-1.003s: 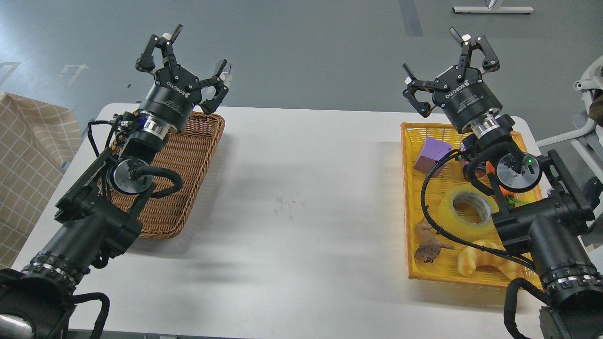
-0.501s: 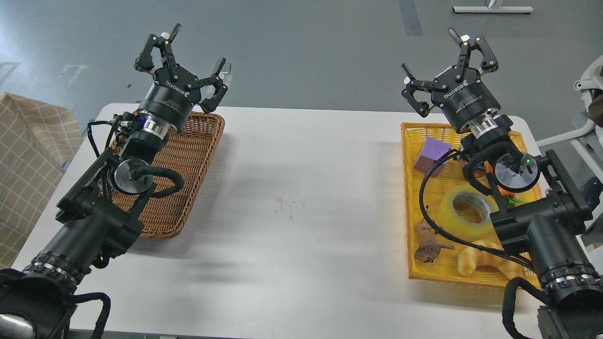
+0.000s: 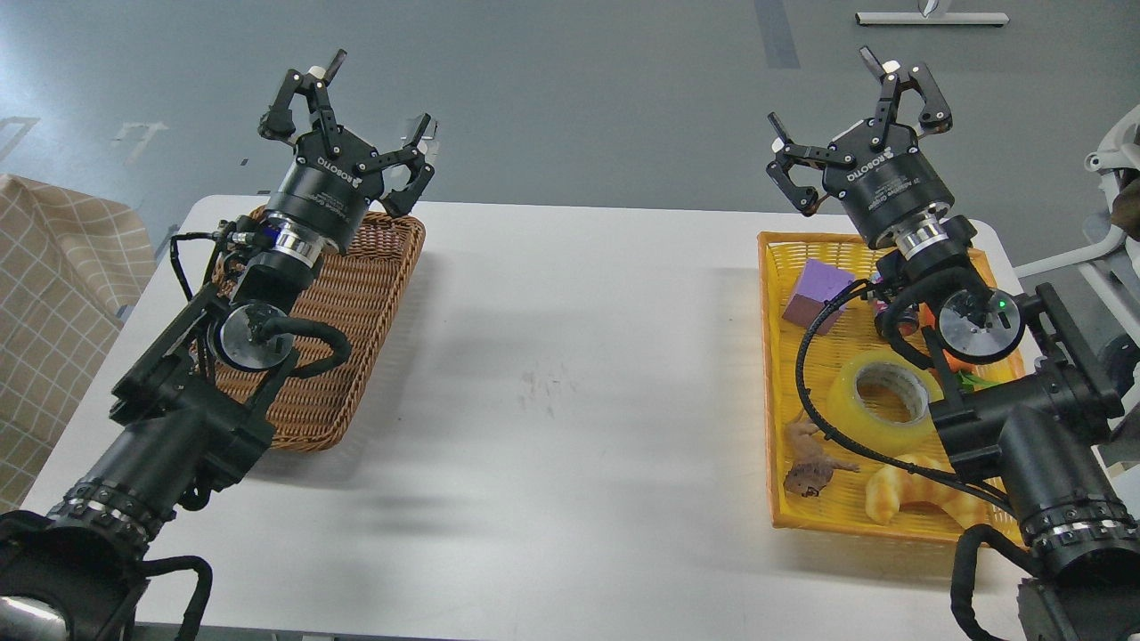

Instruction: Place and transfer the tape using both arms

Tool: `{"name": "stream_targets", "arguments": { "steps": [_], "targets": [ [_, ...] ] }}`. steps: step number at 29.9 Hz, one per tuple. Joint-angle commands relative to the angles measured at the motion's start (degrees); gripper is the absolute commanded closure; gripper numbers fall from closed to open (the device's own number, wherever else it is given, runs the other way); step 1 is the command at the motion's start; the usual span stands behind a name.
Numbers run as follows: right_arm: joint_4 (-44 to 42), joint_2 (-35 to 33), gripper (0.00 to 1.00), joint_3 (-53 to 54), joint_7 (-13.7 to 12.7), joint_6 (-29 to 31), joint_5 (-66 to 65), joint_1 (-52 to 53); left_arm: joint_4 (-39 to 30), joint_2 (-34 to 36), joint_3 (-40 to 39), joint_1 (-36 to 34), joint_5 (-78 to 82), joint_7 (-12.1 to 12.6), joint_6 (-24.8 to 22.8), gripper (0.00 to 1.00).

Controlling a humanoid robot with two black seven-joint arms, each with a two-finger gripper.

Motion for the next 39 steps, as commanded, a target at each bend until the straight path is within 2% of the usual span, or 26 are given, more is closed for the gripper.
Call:
{"name": "stream_targets", "arguments": {
  "steps": [1,39],
  "targets": [
    [0.02,0.00,0.00,-0.37,-0.03,0.00,-0.06,-0.09,0.00,0.00,0.04,-0.06,0.02,0.00,0.00,0.02],
    [0.81,-0.61,0.00,-0.64,-0.03,0.00,-0.50,-0.70,0.00,0.00,-0.67,0.02,-0.51,-0.09,0.00,0.02]
  ]
}}
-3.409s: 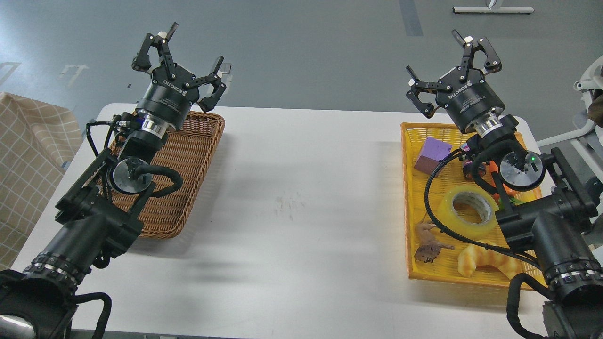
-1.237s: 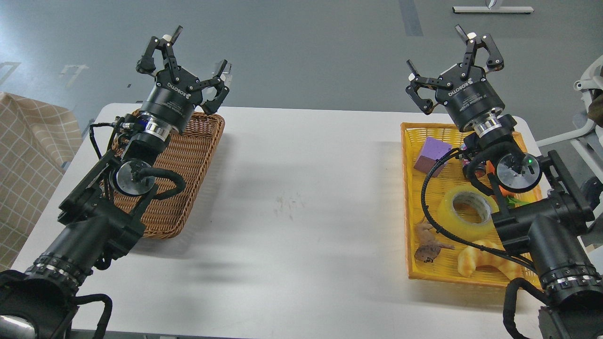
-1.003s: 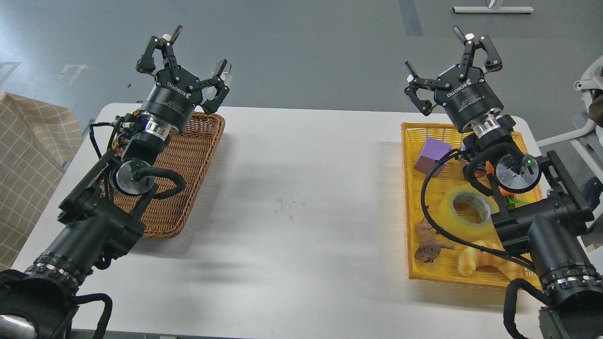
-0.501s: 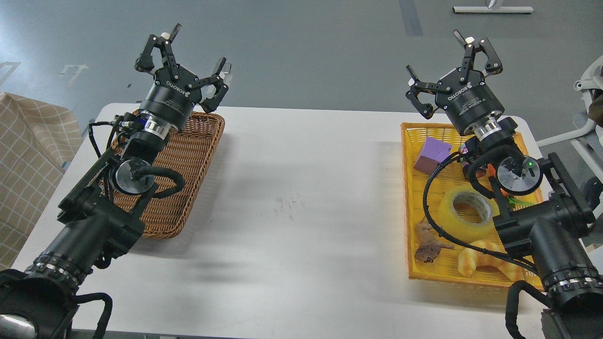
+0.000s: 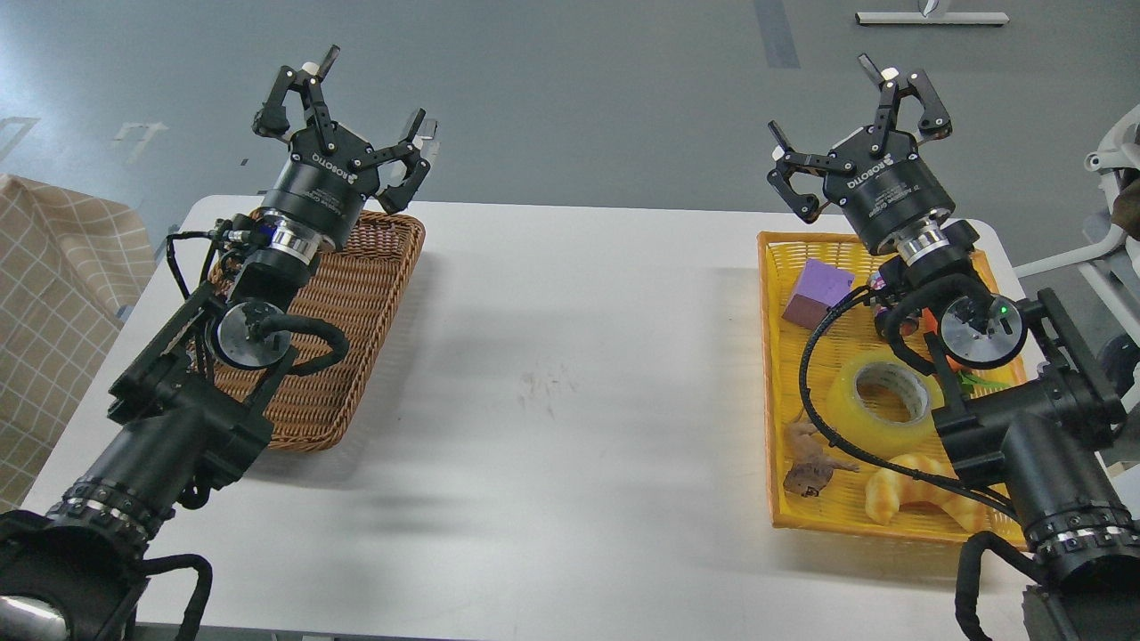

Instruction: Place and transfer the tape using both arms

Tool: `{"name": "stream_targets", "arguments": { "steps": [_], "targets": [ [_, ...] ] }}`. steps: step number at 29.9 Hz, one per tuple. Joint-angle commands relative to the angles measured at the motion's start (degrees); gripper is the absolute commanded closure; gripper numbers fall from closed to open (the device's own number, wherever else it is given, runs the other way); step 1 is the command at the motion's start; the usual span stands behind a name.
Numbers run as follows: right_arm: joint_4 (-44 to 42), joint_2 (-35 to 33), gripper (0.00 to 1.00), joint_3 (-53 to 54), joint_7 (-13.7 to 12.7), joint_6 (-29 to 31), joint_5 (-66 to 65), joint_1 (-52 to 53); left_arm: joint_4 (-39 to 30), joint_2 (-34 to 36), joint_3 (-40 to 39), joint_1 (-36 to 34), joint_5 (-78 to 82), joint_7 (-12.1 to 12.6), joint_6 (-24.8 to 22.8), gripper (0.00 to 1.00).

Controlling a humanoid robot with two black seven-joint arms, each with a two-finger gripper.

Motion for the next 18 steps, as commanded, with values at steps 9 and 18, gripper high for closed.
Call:
{"name": "stream_targets", "arguments": {
  "steps": [9,18],
  "targets": [
    [0.02,-0.13,0.00,-0.09,0.00,0.00,-0.17,0.09,0.00,0.00,-0.19,0.18,-0.19,0.00,0.00,0.02],
    [0.02,-0.74,0.00,-1.23,-0.35,0.00,-1.05,0.26,0.00,0.00,0.07,0.09,-0.10,0.00,0.00,0.02]
  ]
}}
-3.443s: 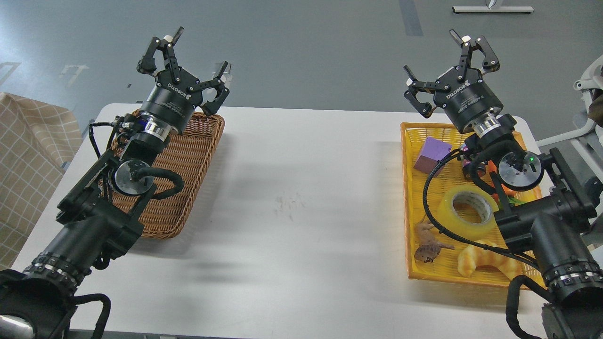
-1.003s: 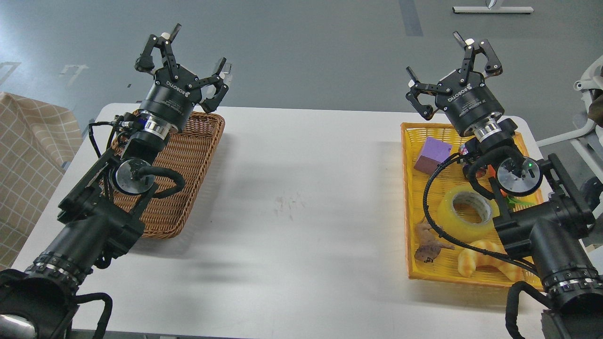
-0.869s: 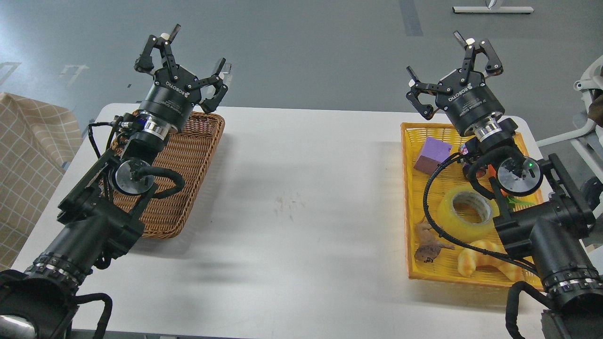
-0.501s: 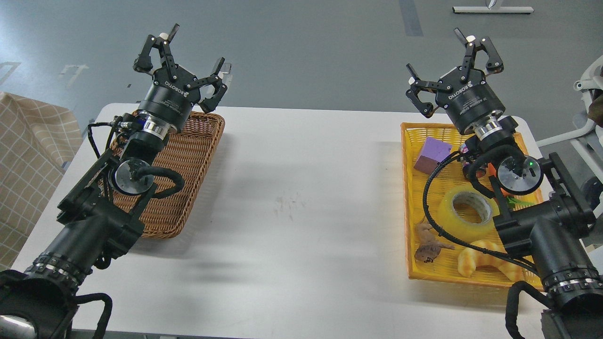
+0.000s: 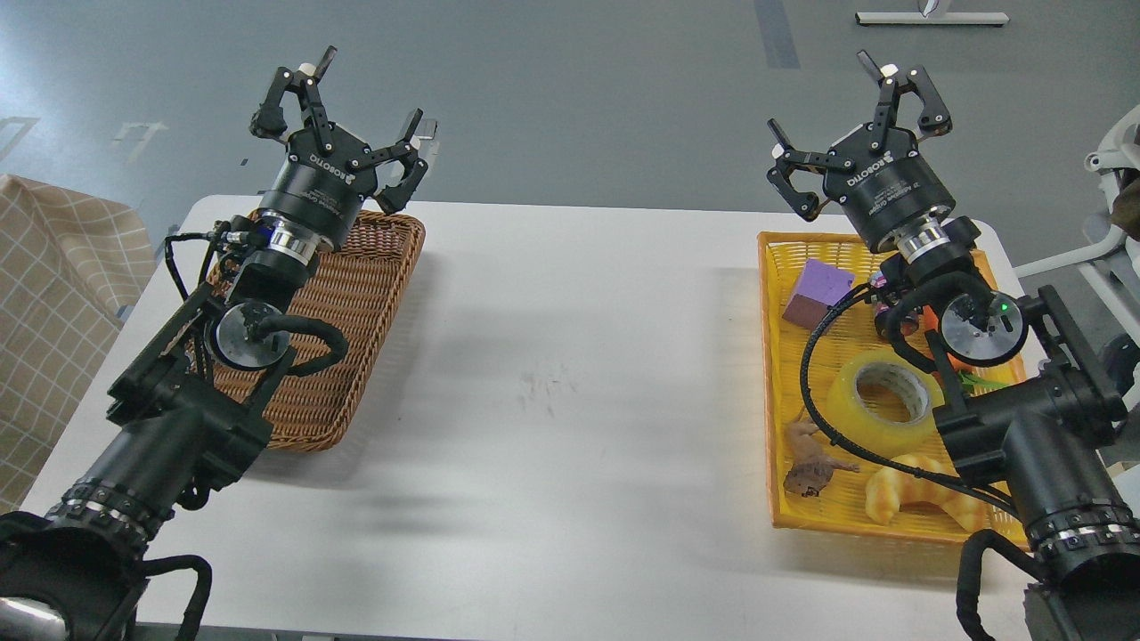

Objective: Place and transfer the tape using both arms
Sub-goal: 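Reach the right gripper into the tape roll's hole in the yellow tray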

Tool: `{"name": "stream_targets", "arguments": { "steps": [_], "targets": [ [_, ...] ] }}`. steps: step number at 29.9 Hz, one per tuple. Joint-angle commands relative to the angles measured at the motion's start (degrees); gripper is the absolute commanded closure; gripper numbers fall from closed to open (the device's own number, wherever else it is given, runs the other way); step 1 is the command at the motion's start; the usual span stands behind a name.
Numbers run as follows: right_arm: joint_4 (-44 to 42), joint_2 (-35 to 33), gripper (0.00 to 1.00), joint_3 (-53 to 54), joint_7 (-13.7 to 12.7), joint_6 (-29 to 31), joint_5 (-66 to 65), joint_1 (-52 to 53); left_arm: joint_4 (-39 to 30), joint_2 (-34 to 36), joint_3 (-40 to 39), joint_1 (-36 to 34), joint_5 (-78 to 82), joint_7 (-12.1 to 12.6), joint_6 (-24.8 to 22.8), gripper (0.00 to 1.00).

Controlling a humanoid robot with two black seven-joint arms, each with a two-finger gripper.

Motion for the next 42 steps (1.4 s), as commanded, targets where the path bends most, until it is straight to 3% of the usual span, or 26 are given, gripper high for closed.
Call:
{"name": "stream_targets", "arguments": {
  "steps": [1,9,14,19,29,42],
  "targets": [
    [0.00,-1.68,0.00,-2.21,-0.45,0.00,-0.98,0.17,0.00,0.09,0.22,-0.17,0.08,0.00,0.00,0.02],
    [3.42,-12.14,0.00,-18.91,-0.54,0.00,-2.13,1.05,0.00,0.09,0.31,-0.26,0.26,0.00,0.00,0.02],
    [8.95,-21.18,0.00,-31.39,-0.54,0.00,-6.77,3.42,-0.09,0.09,0.48,-0.26,0.35,0.00,0.00,0.02],
    [15.79,-27.95,0.00,-37.10,-0.72,0.00,-14.75,4.56,-0.09,0.09,0.31,-0.35,0.43,0.00,0.00,0.02],
    [26.88,-39.38,0.00,-39.49,-0.81,0.00,-32.17,4.57,-0.18,0.26,0.22,-0.35,0.35,0.00,0.00,0.02],
    [28.91,-50.11,0.00,-47.13,-0.89,0.00,-37.37,4.39,-0.62,0.88,0.13,-0.26,0.43,0.00,0.00,0.02]
  ]
}}
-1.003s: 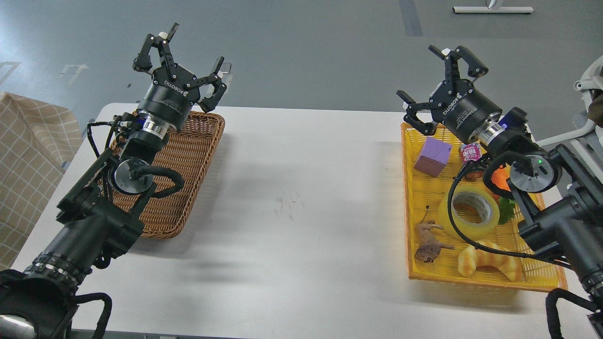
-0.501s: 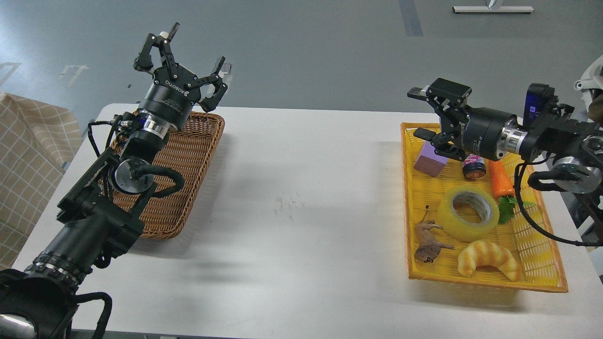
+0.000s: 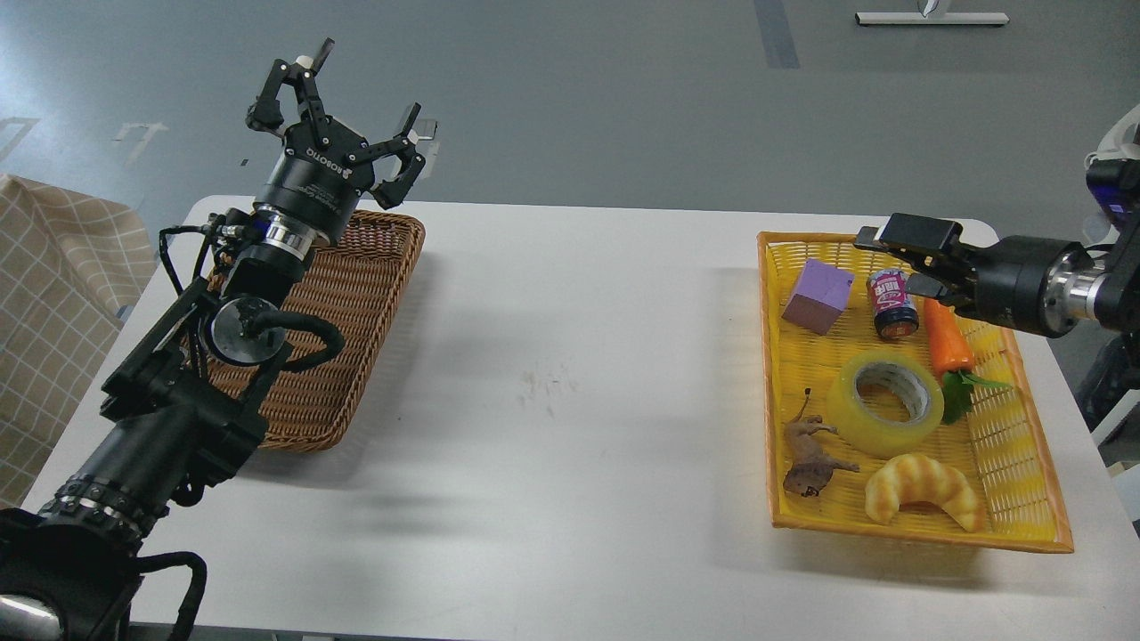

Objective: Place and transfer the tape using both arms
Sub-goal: 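Reach the right gripper into the tape roll's hole in the yellow tray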

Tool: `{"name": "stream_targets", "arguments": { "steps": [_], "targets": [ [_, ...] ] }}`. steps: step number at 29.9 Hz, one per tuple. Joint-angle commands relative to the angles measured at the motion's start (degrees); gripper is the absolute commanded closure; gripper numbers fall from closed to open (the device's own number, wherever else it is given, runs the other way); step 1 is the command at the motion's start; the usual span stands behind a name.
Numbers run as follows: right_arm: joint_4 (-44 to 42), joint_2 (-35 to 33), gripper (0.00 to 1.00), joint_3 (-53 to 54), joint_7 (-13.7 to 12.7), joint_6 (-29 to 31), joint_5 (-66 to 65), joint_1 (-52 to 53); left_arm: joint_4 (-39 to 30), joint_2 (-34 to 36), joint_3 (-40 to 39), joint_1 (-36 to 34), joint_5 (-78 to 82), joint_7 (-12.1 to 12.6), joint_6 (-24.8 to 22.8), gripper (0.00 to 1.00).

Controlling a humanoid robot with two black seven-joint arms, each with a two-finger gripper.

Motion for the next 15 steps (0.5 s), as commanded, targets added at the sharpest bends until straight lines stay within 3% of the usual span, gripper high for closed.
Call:
{"name": "stream_targets", "arguments": {
  "steps": [1,5,15],
  "targets": [
    [0.83,-3.00,0.00,-2.03,0.00,0.01,-0.11,-0.25,-0.03,0.12,-0.01,0.09,0.04,0.00,0.00,0.02],
    [1.27,-4.76,0.00,-3.79,0.00,0.01,-2.12,-0.25,-0.03,0.03,-0.09,0.09,0.04,0.00,0.00,0.02],
    [0.66,-2.40,0.02,-4.41,0.09,0.01,-27.33,-5.78,-0.12,-0.23,-0.09,0.17,-0.05,0.00,0.00,0.02]
  ]
}}
